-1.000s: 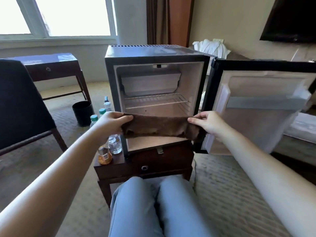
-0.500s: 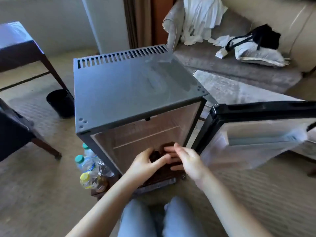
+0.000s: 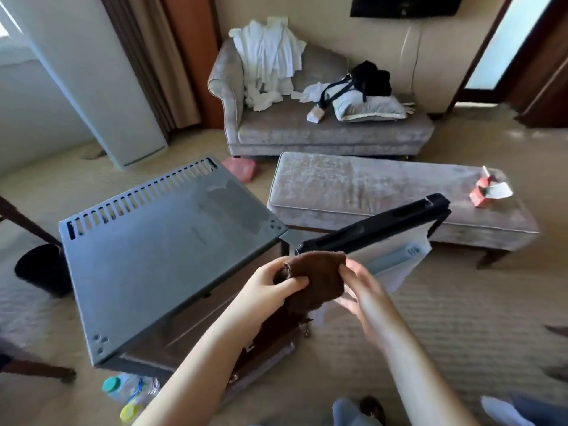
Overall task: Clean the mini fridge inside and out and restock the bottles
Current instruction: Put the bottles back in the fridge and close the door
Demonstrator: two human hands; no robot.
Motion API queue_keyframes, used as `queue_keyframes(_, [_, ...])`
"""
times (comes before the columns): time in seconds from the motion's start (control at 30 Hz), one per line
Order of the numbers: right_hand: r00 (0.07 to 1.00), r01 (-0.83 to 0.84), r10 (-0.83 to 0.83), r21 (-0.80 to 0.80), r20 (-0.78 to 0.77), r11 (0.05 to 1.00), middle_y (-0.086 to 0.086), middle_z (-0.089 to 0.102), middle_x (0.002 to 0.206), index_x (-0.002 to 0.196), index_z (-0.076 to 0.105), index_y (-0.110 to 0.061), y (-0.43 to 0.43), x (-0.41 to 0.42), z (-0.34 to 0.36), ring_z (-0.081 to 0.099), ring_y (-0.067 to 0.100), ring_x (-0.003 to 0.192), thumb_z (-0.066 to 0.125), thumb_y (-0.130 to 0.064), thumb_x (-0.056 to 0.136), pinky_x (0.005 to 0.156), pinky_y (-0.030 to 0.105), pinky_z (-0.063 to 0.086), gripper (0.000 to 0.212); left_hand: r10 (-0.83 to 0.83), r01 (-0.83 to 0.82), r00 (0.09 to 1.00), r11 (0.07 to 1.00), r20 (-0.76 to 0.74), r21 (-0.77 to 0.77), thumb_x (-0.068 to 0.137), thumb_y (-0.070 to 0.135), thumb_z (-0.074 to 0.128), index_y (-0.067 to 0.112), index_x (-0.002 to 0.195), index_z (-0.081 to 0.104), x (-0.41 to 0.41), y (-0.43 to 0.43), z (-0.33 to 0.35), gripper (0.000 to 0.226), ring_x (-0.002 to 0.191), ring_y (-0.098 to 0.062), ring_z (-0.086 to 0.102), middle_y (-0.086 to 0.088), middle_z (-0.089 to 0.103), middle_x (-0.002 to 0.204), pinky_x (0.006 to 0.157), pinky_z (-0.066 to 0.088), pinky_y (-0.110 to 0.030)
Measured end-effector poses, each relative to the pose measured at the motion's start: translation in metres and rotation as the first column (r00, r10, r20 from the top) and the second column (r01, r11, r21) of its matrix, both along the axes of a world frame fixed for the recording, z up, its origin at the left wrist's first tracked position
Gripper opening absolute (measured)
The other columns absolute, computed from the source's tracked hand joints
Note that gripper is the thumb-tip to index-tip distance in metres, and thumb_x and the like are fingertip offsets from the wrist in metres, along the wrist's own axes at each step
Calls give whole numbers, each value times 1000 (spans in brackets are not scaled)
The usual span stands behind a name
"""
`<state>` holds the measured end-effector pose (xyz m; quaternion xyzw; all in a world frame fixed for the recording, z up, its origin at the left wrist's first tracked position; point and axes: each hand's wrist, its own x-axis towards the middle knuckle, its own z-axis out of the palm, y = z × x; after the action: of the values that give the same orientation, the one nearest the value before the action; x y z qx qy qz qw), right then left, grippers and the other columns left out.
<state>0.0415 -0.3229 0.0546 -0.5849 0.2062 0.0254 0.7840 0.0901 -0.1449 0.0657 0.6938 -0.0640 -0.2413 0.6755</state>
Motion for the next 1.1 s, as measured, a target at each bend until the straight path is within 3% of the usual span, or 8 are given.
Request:
queue_keyframes(0.1, [998,70,-70,53,-10,996,4,73,102,108,65,-13,-64,-2,1,68,17,97,53,-17,95,72,28,54,18,-87,88,996,996,-20,18,74,24,75,19,109,70,16,-64,0,36,103,-33,65,-13,71,105,91,52,-46])
queue_keyframes(0.2, [981,188,-190,-58,-28,980,5,74,94,98,70,-14,-146,-4,-5,70,22,93,66,-18,87,77,37,55,12,-108,96,992,982,68,162,81,17,73,24,102,71,31,-141,0,23,93,-19,69,0,74,95,80,55,-27])
queue_keyframes(0.27, [976,212,-216,-108,-24,971,4,75,93,96,70,-14,-204,-3,-5,70,21,90,70,-19,84,83,39,53,13,-95,66,988,973,124,223,73,30,76,26,97,70,38,-196,-3,25,90,-19,69,1,74,90,80,56,-32])
queue_keyframes(0.37, [965,254,-261,-142,-32,957,5,73,94,96,69,-11,-275,-3,-3,68,17,86,70,-17,84,76,32,53,13,-118,71,981,957,153,282,60,47,71,23,96,70,38,-271,-4,42,87,-19,69,0,74,88,83,55,-41])
queue_keyframes(0.47, [952,298,-304,-134,-33,945,3,73,92,97,68,-11,-337,7,3,67,14,82,71,-14,84,63,23,52,14,-131,83,980,955,153,285,67,39,73,24,94,70,49,-335,0,32,86,-17,69,1,73,87,84,55,-40])
queue_keyframes(0.63, [949,307,-313,-89,-51,947,2,73,86,92,67,-11,-412,51,-1,69,16,79,70,-12,84,64,29,58,9,-113,82,988,963,108,257,85,16,71,17,94,72,99,-411,-2,10,86,-21,70,-2,74,89,81,55,-36])
queue_keyframes(0.8, [948,299,-301,-32,-102,954,9,70,93,98,66,-6,-467,118,-9,68,23,84,69,-10,85,64,31,60,13,-146,105,983,944,110,314,84,16,72,21,84,69,180,-470,1,5,72,-16,67,1,71,76,62,53,-21])
queue_keyframes(1.1, [948,216,-231,-89,-217,972,11,70,97,105,62,-5,-599,300,-48,70,24,84,65,-1,86,68,33,59,20,-278,269,960,869,-40,415,82,23,75,18,79,66,392,-592,-47,11,55,3,56,8,61,67,50,39,-8])
